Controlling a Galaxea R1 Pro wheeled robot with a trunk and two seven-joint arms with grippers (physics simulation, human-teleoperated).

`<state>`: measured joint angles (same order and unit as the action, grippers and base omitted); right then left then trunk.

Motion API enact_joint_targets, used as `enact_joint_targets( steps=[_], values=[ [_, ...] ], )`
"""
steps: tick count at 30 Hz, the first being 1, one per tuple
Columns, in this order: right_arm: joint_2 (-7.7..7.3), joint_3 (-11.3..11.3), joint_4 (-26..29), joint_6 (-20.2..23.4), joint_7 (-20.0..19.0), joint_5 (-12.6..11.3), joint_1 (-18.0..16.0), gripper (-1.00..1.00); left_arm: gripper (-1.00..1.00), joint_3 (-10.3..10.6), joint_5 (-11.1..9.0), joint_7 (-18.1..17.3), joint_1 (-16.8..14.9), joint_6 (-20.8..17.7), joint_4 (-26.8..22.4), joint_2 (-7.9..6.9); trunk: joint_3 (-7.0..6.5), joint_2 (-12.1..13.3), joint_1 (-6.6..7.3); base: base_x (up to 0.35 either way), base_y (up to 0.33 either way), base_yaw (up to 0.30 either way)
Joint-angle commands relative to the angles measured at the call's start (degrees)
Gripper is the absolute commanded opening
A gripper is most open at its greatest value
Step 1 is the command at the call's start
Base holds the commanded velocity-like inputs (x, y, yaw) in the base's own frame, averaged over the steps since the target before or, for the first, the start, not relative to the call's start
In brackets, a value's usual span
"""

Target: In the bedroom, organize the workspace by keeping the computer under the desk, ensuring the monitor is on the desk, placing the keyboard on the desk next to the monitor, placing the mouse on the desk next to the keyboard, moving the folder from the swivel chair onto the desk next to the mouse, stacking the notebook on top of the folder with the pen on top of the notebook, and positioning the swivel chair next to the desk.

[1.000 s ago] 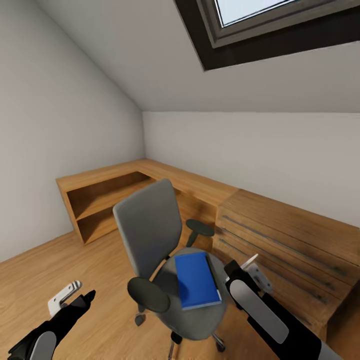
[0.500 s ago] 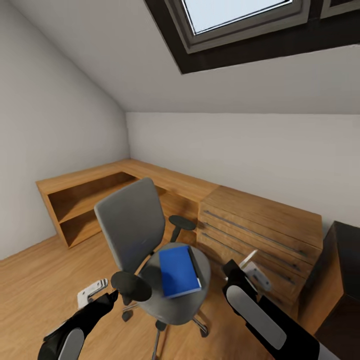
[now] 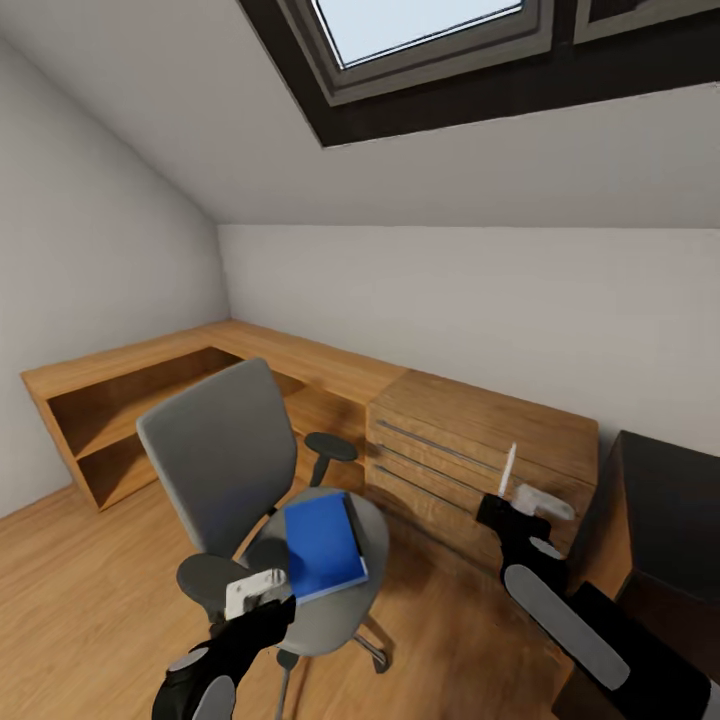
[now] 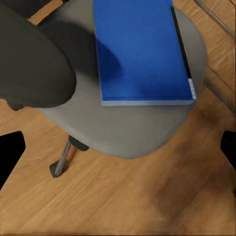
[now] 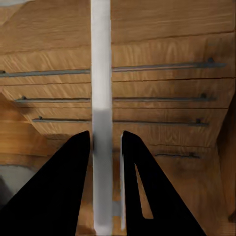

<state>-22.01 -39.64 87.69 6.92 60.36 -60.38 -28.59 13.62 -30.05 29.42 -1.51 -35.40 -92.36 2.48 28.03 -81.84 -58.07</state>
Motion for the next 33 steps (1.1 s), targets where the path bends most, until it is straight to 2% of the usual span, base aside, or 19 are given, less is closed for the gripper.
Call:
enact_joint_targets(
  steps=[1,3,5,6,7,8,10,12,13,16,17,18,21,28,33],
  values=[
    [-0.65,1.7,0.2,2.5,-1.0,-0.5,-0.1,-1.00,1.00,1.0,-0.5,1.1,0.0,-0.1,0.0,-0.01,0.07,0.0,0.00,0.001,-0.031,-0.001],
    [-1.18,3.7,0.4,6.0,-2.1,-1.5,-0.1,-1.00,1.00,2.1,-0.5,1.8,-0.1,-0.1,0.0,-0.02,0.07,0.0,0.00,0.000,-0.088,-0.001],
    [-1.49,6.8,0.5,10.0,-2.7,-3.1,-0.1,-1.00,1.00,2.8,-0.5,2.2,-0.1,-0.1,0.2,-0.02,0.07,0.0,0.00,0.003,-0.184,0.000],
    [-1.58,9.8,0.5,12.8,-3.0,-4.0,0.0,-1.00,1.00,3.1,-0.5,2.3,-0.1,-0.1,0.5,-0.02,0.07,0.0,0.00,0.025,-0.234,0.000],
    [-1.61,11.4,0.5,14.4,-3.1,-4.4,0.0,-1.00,1.00,3.2,-0.5,2.3,-0.1,-0.1,0.6,-0.02,0.07,0.0,0.00,0.034,-0.247,0.000],
    [-1.67,16.3,0.5,19.7,-4.0,-5.2,0.0,-1.00,1.00,3.5,-0.6,2.4,-0.1,-0.1,1.3,0.03,0.07,0.0,0.00,0.048,-0.268,0.000],
    [-1.70,21.6,0.6,27.1,-7.3,-5.6,0.0,-1.00,1.00,4.3,-0.5,2.4,-0.1,0.1,3.1,0.08,0.07,0.0,0.00,0.032,-0.233,0.000],
    [-1.71,25.8,0.4,33.6,-12.6,-5.6,0.0,-1.00,1.00,5.4,-0.5,2.4,-0.1,1.3,4.5,0.07,0.07,0.0,0.00,0.081,-0.232,0.000],
    [-1.73,26.9,0.3,34.9,-13.9,-5.6,0.0,-1.00,1.00,5.7,-0.5,2.4,-0.1,1.7,4.7,0.07,0.07,0.0,0.00,0.114,-0.254,0.000],
    [-1.79,33.4,-0.1,41.0,-18.2,-5.7,0.0,-1.00,1.00,7.9,-0.2,2.5,-0.1,4.0,5.3,0.00,0.07,0.0,0.00,0.147,-0.279,0.000],
    [-1.80,34.6,-0.2,42.1,-18.7,-5.6,0.0,-1.00,1.00,8.5,0.3,2.6,-0.1,4.4,5.4,-0.01,0.07,0.0,0.00,0.163,-0.294,0.000],
    [-1.84,35.4,-0.4,42.8,-19.1,-5.5,0.0,-1.00,1.00,8.9,0.8,2.6,-0.1,4.6,5.4,-0.05,0.07,0.0,0.00,0.154,-0.303,0.000],
    [-2.18,36.0,-0.5,43.3,-19.2,-5.4,0.0,-1.00,1.00,9.1,1.1,2.6,-0.1,4.8,5.2,-0.09,0.07,0.0,0.00,0.132,-0.313,0.000],
    [-3.17,36.3,-0.6,47.0,-19.1,-5.2,0.0,-1.00,1.00,9.1,1.2,2.6,-0.1,5.2,5.0,-0.11,0.07,0.0,0.00,0.071,-0.330,0.000],
    [-3.24,36.4,-0.7,48.1,-16.5,-2.3,0.0,-1.00,1.00,9.1,1.2,2.6,-0.1,5.4,4.9,-0.14,0.07,0.0,0.00,0.010,-0.344,0.000]
  ],
)
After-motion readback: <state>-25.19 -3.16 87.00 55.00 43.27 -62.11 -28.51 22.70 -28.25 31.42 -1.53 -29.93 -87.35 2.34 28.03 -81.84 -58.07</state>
